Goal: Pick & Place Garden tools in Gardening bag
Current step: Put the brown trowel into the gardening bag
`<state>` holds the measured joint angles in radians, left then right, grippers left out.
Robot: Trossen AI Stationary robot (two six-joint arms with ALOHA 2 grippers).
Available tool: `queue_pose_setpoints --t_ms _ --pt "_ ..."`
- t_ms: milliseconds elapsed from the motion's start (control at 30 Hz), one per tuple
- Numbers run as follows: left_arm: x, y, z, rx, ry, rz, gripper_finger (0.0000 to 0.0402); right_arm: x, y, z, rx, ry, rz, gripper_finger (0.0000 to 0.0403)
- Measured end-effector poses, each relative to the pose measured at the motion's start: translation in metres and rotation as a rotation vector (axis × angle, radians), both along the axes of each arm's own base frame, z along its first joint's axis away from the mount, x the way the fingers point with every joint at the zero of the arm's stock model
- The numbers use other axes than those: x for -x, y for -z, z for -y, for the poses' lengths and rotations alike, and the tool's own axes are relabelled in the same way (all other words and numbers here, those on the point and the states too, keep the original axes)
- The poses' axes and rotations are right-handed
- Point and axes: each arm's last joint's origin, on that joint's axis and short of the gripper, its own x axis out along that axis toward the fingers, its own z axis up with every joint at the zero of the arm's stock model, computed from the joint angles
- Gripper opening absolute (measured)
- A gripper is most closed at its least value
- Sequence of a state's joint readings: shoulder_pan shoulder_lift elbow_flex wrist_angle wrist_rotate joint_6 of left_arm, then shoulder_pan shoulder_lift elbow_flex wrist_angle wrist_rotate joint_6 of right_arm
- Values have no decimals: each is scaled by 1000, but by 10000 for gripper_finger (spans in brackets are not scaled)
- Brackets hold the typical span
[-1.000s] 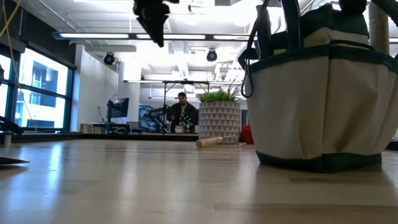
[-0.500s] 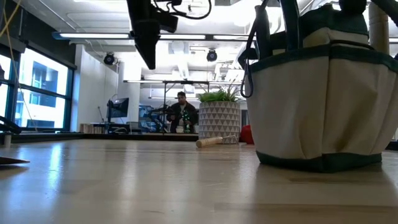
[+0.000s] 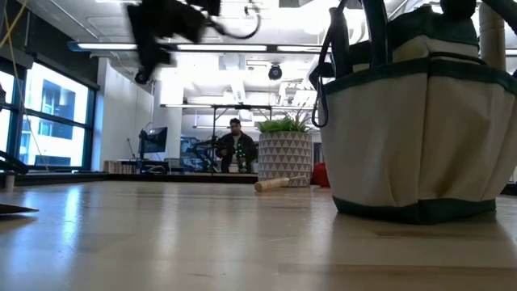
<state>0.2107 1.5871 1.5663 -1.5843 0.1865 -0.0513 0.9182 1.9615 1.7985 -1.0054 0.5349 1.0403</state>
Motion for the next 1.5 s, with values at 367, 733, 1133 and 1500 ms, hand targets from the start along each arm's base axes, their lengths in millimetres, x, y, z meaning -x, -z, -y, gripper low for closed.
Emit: queue_pose_setpoints --t_ms 367,733,1133,1500 --pt "4 -2 89 183 8 -62 297 7 -1 -4 62 -95 -7 176" --pt "20 9 219 193 -38 93 297 15 -1 -10 79 -123 5 176" --pt "64 13 292 165 -48 234 297 18 -3 -13 165 -217 33 176" --pt "87 53 282 -89 -241 -71 297 5 -15 -3 279 -310 103 176"
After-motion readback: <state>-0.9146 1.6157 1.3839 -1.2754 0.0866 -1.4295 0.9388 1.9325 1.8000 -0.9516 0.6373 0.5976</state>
